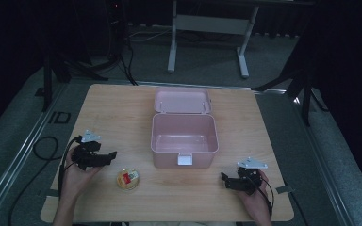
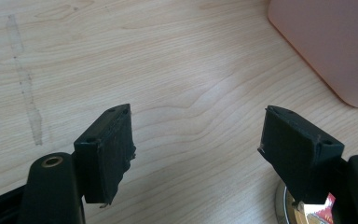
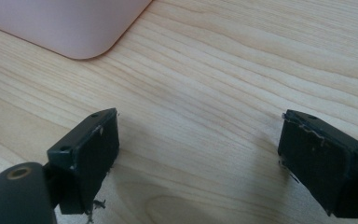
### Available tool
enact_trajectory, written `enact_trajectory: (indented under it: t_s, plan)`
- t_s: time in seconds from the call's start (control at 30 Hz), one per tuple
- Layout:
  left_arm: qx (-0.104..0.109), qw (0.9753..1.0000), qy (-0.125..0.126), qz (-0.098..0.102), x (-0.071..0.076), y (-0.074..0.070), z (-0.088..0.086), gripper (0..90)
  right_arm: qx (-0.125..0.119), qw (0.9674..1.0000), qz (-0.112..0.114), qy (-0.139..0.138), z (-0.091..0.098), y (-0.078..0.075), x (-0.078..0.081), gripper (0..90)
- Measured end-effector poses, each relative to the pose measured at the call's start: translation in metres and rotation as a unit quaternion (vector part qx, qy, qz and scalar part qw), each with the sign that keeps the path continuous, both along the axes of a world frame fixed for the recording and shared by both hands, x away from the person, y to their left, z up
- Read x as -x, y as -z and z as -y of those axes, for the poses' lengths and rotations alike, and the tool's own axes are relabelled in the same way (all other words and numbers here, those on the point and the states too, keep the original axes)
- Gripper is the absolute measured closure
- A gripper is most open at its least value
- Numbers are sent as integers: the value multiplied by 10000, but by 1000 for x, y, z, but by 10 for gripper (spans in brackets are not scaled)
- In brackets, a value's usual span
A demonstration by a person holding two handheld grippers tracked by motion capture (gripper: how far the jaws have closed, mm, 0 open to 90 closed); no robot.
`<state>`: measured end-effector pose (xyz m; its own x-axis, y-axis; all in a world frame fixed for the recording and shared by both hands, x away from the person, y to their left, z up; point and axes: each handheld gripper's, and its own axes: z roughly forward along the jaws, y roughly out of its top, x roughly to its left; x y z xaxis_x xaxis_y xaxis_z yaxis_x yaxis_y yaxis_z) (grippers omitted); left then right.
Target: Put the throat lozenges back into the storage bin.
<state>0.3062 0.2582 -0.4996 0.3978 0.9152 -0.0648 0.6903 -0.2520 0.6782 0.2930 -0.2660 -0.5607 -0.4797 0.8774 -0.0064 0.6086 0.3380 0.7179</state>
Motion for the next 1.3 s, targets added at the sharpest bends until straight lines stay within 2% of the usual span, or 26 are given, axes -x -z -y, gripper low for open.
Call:
enact_trajectory:
  t_s: [0.4,0.83,1.1,1.3]
  plan:
    - [-226,9995,183,-152,-1,-7,4,260,-1,10000,0,0,0,0,0,122]
    - [-463,9974,467,-293,2,-15,9,259,-3,10000,2,-1,0,0,0,122]
    - [-608,9948,721,-393,4,-16,12,259,0,10000,1,1,0,0,0,122]
    - [-758,9918,932,-442,6,-16,16,259,-2,10000,-2,0,0,0,0,122]
